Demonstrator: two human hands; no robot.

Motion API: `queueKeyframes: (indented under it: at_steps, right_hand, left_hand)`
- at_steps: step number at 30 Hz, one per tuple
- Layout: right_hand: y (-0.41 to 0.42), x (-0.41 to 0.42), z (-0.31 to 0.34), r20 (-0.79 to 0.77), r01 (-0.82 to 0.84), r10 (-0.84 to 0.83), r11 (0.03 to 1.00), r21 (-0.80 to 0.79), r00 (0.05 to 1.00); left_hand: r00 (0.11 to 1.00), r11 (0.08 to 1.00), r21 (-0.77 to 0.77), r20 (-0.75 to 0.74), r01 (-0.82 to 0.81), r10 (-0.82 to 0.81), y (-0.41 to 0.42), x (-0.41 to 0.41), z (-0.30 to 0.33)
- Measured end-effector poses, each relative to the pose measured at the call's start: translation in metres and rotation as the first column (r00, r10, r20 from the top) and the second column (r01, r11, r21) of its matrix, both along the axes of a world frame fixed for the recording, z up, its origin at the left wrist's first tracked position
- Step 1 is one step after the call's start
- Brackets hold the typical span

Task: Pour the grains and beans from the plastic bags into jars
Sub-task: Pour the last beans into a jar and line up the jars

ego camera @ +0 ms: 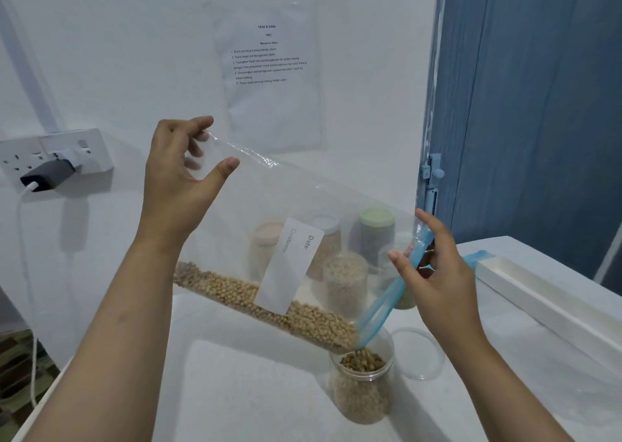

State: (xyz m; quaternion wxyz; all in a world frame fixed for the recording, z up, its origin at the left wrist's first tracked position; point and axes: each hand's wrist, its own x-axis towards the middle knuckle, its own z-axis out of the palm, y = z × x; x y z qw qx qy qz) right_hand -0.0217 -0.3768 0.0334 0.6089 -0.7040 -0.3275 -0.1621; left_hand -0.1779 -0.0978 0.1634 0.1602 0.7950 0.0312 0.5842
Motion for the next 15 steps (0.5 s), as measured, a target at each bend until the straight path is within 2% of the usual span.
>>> queueKeyframes:
  at_steps: [15]
  right_hand:
    - [-0.0007,0.0004,0.0029,-0.021,0.027,-0.027,1.0,-0.007,0.999]
  left_hand:
    - [1.0,1.0,0.01,-0.008,0.002,-0.002,-0.0015,0.0007,0.0039]
